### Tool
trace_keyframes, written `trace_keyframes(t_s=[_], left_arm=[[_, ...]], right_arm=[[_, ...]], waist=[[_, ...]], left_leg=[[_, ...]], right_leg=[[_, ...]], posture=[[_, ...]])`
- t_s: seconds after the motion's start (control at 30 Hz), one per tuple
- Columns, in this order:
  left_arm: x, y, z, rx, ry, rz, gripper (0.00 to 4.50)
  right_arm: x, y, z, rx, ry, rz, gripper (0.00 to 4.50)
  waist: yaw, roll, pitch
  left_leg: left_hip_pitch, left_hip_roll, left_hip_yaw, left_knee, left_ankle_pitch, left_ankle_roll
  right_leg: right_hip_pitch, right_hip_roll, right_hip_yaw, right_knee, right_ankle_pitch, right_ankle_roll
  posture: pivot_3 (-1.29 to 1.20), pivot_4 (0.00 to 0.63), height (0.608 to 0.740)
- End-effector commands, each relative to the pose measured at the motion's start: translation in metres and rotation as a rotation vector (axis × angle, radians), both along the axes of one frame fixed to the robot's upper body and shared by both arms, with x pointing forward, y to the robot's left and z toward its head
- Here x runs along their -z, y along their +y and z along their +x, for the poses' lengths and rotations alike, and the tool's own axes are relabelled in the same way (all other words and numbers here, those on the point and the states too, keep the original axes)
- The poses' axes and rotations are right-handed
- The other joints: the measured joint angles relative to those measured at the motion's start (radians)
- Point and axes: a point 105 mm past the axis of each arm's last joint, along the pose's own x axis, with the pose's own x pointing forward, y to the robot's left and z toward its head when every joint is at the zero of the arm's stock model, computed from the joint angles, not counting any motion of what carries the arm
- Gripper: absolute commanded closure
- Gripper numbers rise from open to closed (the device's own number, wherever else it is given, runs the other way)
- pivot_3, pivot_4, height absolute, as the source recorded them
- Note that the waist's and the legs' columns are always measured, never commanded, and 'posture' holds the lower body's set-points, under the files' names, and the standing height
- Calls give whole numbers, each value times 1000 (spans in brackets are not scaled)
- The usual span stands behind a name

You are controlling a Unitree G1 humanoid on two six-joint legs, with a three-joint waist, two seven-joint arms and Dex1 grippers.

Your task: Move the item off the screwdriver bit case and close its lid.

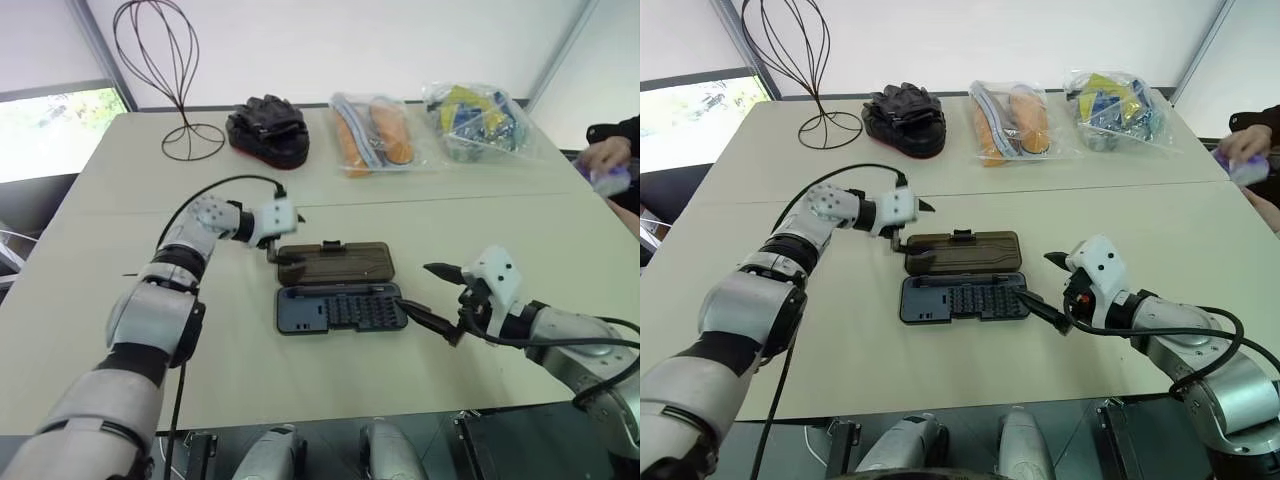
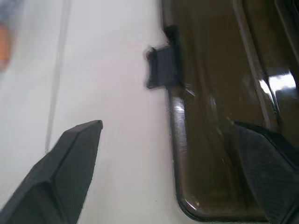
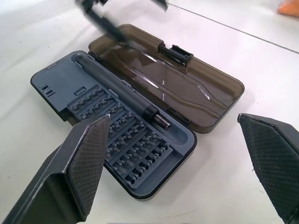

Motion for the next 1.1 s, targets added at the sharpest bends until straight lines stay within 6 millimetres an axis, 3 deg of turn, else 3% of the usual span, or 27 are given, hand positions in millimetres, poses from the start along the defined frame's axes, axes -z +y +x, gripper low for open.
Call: trace_keyframes(t_s=[0.03, 0.07, 0.17, 0.23, 0.4, 0.5, 0.63, 0.77, 0.97, 1.1], left_arm=[[-80, 15, -6, 57, 275, -417, 35], [-85, 22, -13, 95, 324, -444, 35], [-83, 33, -29, 129, 365, -464, 35], [-78, 34, -39, 113, 364, -476, 557], [-30, 29, -102, 106, 376, -364, 2883], [-2, 27, -124, 93, 365, -282, 4340], [23, 28, -133, 66, 356, -225, 4430], [31, 26, -129, 43, 338, -209, 4430], [60, 27, -127, 44, 274, -27, 4430], [69, 29, -128, 45, 260, 17, 4430]], right_arm=[[-7, 1, -1, -30, -15, 15, 0], [-8, 1, -1, -38, -11, 25, 0], [-16, 1, 6, -49, -35, 54, 0], [-25, 0, 16, -34, -76, 69, 0], [-45, -6, 63, 42, -201, 18, 0], [-44, -4, 87, 66, -189, 4, 0], [-45, 8, 107, 49, -192, -1, 0], [-42, 19, 119, 13, -198, -28, 0], [-23, 27, 127, -38, -111, -129, 0], [-19, 29, 128, -84, -51, -193, 0]], waist=[[-5, 0, 0], [-12, 0, 0], [-28, 2, -1], [-34, 4, -2], [-37, 4, -1], [-25, 4, -1], [-3, 5, -1], [-1, 5, -1], [-9, 5, -1], [-8, 6, -1]], left_leg=[[-4, 0, 0, 3, 0, 0], [-11, -2, 0, 6, 0, 0], [-9, -1, 0, 3, 0, 0], [-8, -1, 0, 3, 0, 0], [-8, 0, 0, 3, 0, 0], [-8, 0, -1, 4, 0, 0], [-7, -1, 1, 5, 0, 0], [-7, -1, 1, 4, 0, 0], [-7, -1, 1, 4, 0, 0], [-7, -1, 1, 4, 0, 0]], right_leg=[[-3, 0, 0, 5, 0, 0], [-11, 0, -1, 8, 0, 0], [-10, -1, 0, 8, 0, 0], [-10, -2, 1, 8, 0, 0], [-10, -1, 3, 8, 0, 0], [-9, -1, 2, 6, 0, 0], [-8, -2, 2, 5, 0, 0], [-8, -2, 2, 5, 0, 0], [-9, -2, 2, 5, 0, 0], [-9, -2, 2, 6, 0, 0]], posture=[[0, 150, 740], [0, 150, 740], [0, 150, 740], [0, 150, 740], [0, 150, 740], [0, 150, 740], [0, 150, 740], [0, 150, 740], [0, 150, 740], [0, 150, 740]])
